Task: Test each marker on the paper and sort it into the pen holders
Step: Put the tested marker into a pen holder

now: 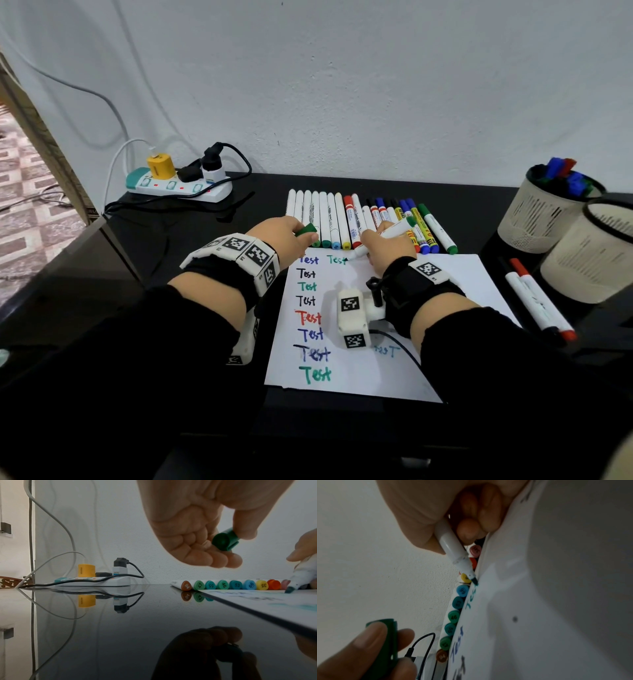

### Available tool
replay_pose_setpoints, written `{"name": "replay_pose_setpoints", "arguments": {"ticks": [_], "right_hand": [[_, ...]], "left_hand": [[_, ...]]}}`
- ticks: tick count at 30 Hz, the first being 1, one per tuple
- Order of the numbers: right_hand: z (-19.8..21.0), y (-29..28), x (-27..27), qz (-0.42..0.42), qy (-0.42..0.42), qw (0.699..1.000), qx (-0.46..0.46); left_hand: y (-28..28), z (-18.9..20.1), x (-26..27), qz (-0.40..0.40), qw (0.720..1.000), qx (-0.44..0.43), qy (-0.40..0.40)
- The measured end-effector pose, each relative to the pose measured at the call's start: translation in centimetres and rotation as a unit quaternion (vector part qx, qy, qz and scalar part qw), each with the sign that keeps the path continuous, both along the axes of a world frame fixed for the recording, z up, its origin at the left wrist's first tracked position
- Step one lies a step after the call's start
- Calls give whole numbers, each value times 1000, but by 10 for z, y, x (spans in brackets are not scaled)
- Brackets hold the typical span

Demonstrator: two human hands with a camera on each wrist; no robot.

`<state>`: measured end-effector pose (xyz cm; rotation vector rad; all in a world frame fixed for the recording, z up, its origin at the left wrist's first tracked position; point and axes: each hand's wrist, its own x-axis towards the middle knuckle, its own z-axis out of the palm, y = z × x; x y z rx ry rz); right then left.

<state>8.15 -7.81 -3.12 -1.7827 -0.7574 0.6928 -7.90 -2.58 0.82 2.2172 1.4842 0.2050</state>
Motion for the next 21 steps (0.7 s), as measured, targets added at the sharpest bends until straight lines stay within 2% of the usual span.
{"name": "replay_pose_setpoints", "arguments": {"ticks": [5,11,21], "right_hand": [[1,0,2,-23,59,998,-6],[19,-2,5,17,119,992,-26],[83,-15,2,69,66,991,91]], "left_hand": [[-1,1,-1,3,1000,-3,0],[-7,8,-3,-13,1000,-17,3],[-34,32,-4,-31,996,-19,-85]]}}
